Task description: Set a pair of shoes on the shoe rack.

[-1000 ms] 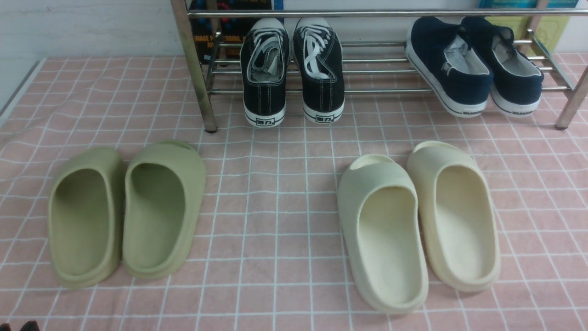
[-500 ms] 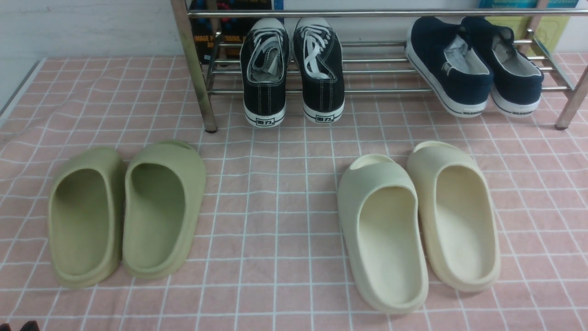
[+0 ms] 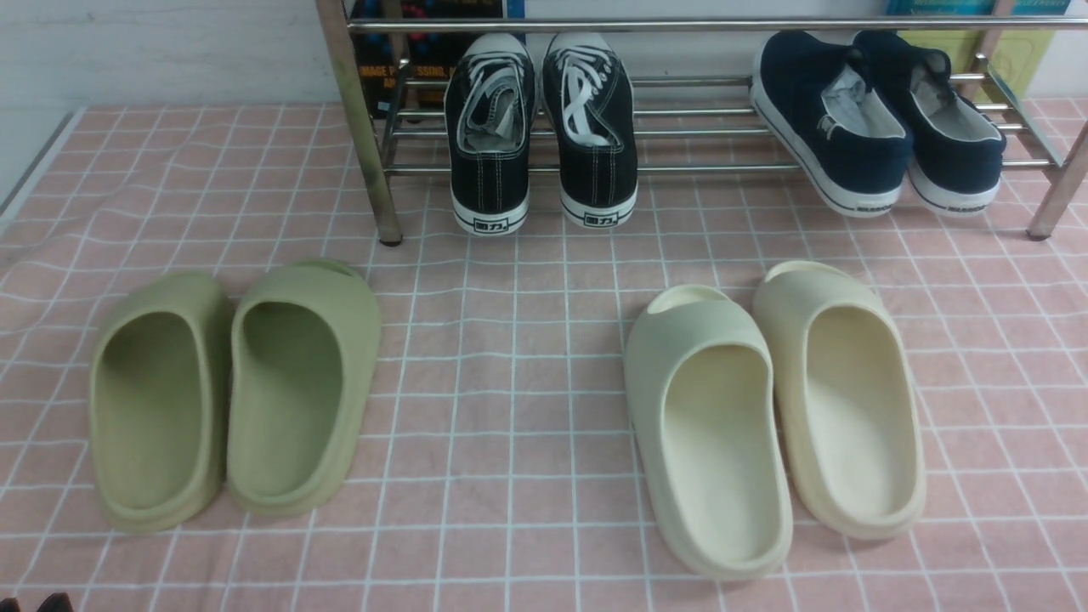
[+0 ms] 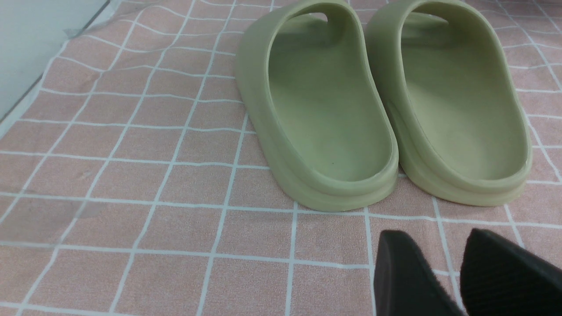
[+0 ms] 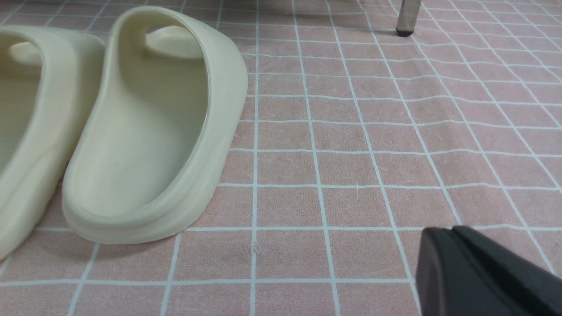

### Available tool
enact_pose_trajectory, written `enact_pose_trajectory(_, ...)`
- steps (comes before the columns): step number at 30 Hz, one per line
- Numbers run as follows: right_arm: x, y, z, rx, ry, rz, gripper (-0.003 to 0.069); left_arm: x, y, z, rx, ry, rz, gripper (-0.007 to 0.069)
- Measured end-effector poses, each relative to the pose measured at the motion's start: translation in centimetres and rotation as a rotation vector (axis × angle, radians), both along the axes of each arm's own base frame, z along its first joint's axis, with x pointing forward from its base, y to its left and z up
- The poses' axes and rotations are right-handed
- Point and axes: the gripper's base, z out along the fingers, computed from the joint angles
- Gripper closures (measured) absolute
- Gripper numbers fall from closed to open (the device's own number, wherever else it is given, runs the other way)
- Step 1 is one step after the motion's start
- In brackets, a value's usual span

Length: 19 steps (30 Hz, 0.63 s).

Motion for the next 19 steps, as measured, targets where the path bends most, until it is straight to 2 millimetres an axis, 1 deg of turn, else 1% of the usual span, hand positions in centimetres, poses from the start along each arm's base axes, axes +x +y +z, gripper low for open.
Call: enact_pose_trajectory(19, 0.00, 0.00, 0.00, 0.000, 0.000, 0.000, 0.0608, 0.00, 0.00, 0.00, 0.000, 0.000, 0.000, 0.0384)
